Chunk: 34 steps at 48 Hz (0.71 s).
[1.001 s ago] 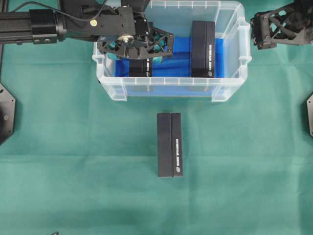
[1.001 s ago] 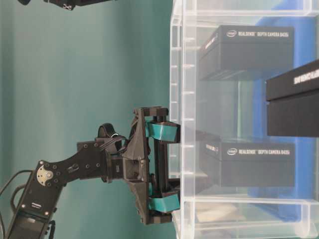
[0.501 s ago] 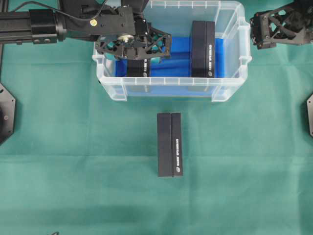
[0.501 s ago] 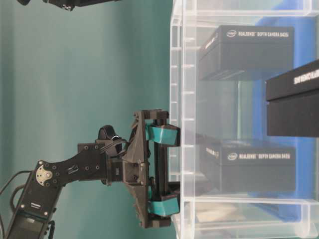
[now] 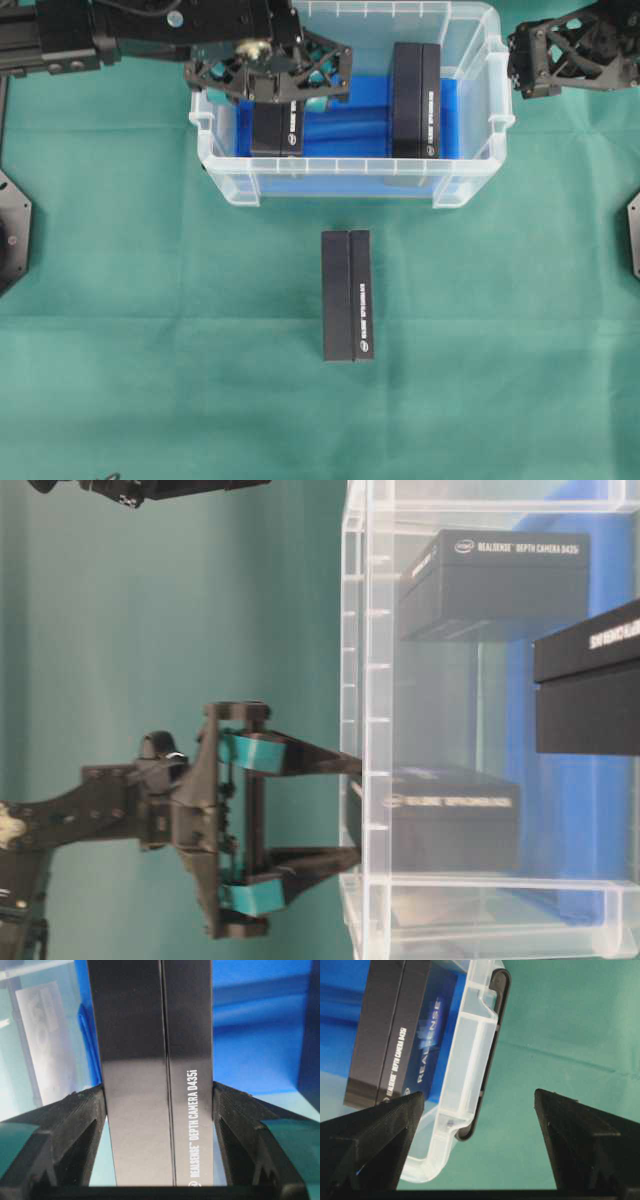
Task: Take out the box from the case.
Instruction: 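Lift the left black box up out of the case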
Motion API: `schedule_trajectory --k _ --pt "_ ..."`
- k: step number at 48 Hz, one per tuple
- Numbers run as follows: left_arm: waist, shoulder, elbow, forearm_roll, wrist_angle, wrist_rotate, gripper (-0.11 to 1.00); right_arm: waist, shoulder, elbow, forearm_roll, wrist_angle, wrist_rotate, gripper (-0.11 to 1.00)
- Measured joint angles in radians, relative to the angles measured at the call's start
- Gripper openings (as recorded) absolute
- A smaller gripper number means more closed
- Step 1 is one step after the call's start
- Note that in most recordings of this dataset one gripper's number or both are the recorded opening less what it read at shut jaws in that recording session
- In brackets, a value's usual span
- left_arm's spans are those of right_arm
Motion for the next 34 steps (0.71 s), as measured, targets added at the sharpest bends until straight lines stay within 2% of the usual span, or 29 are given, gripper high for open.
schedule_trajectory --k 18,34 --pt "-0.003 -0.052 -0.164 0.000 0.132 0.008 0.60 0.000 -0.002 0.000 -0.002 -0.011 0.000 0.91" --pt "-0.023 -0.069 -0.316 -0.002 0.299 0.011 0.60 0.000 0.000 0.000 -0.002 -0.017 0.000 0.91"
